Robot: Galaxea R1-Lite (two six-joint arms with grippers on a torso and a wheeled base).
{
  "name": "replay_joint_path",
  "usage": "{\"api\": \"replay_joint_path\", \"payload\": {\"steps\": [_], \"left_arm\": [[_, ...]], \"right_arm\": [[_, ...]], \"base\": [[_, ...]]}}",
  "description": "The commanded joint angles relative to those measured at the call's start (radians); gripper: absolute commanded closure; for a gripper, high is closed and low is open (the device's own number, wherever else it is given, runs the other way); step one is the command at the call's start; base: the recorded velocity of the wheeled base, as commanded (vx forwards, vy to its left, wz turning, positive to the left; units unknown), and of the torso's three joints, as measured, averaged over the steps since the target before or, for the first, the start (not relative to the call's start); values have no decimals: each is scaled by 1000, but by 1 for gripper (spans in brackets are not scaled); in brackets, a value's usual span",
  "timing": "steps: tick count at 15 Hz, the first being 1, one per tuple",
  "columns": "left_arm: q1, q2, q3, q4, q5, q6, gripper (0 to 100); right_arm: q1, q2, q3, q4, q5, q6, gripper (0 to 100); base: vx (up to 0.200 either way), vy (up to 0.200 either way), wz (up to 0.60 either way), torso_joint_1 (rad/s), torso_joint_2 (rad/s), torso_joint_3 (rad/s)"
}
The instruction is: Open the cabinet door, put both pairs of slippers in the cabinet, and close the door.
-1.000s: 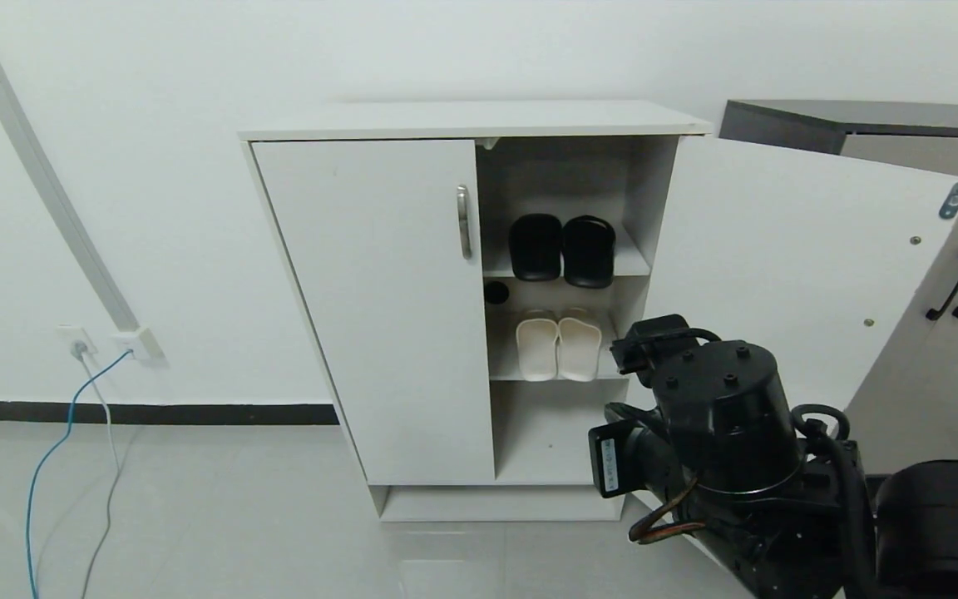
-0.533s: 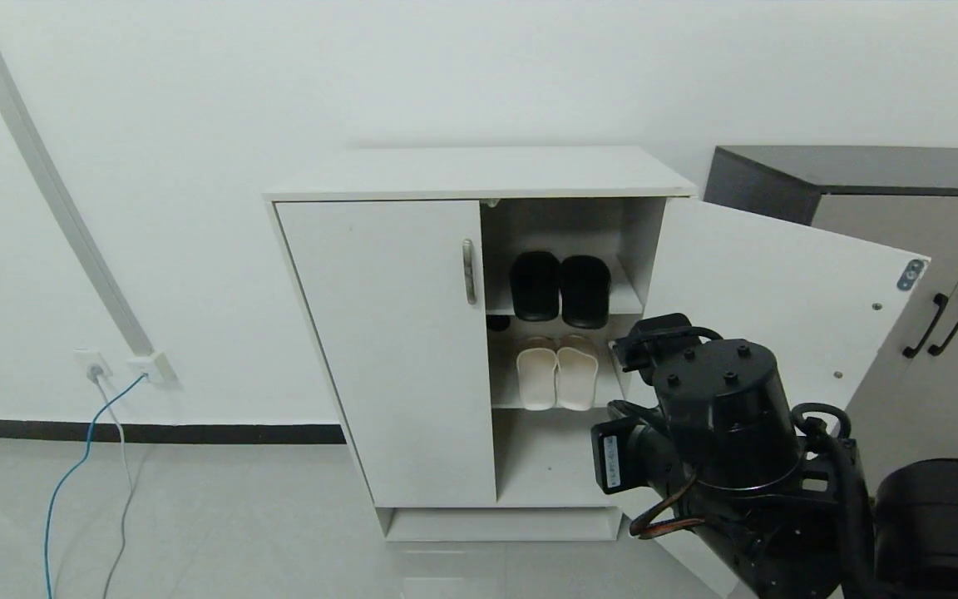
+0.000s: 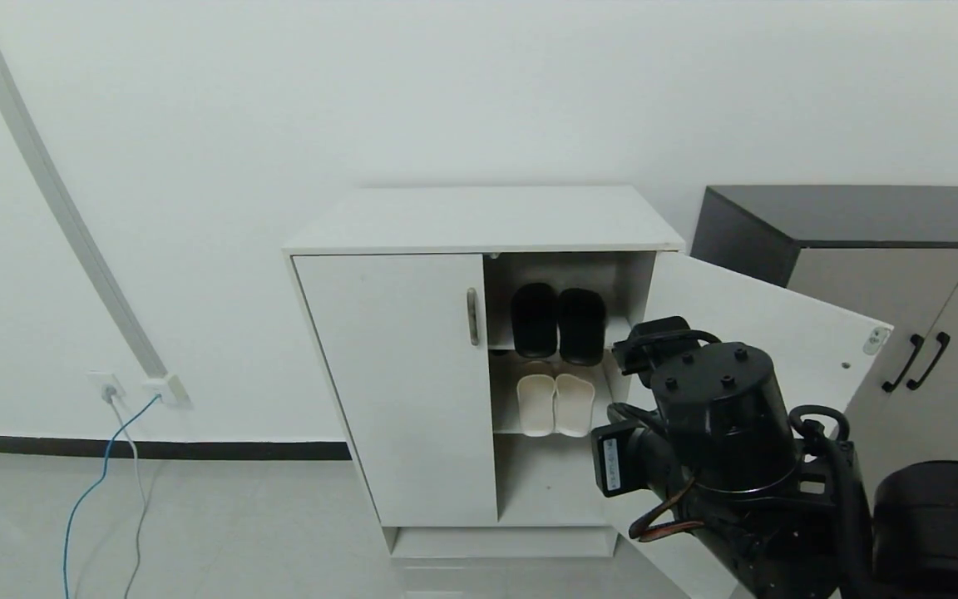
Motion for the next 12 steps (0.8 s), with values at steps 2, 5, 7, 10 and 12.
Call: {"api": "replay_joint_path", "payload": {"steps": [2, 5, 7, 10, 12], "left_arm": [[0, 0, 0, 0, 0, 0, 100], [0, 1, 0, 0, 0, 0, 100], [0, 0, 0, 2, 0, 0, 100], [0, 1, 0, 0, 0, 0, 100], [0, 0, 0, 0, 0, 0, 100]], "right_arm": [[0, 1, 2, 0, 0, -3, 100], [0, 3, 11, -2, 2, -5, 100], [-7, 6, 16, -2, 3, -5, 100], [-9, 15, 19, -2, 3, -5, 100], [-9, 20, 25, -3, 3, -14, 100]], "base": [[0, 0, 0, 176, -495, -310], [0, 0, 0, 207, -517, -320], [0, 0, 0, 229, -535, -322], [0, 0, 0, 227, -552, -316], [0, 0, 0, 249, -571, -327]]}}
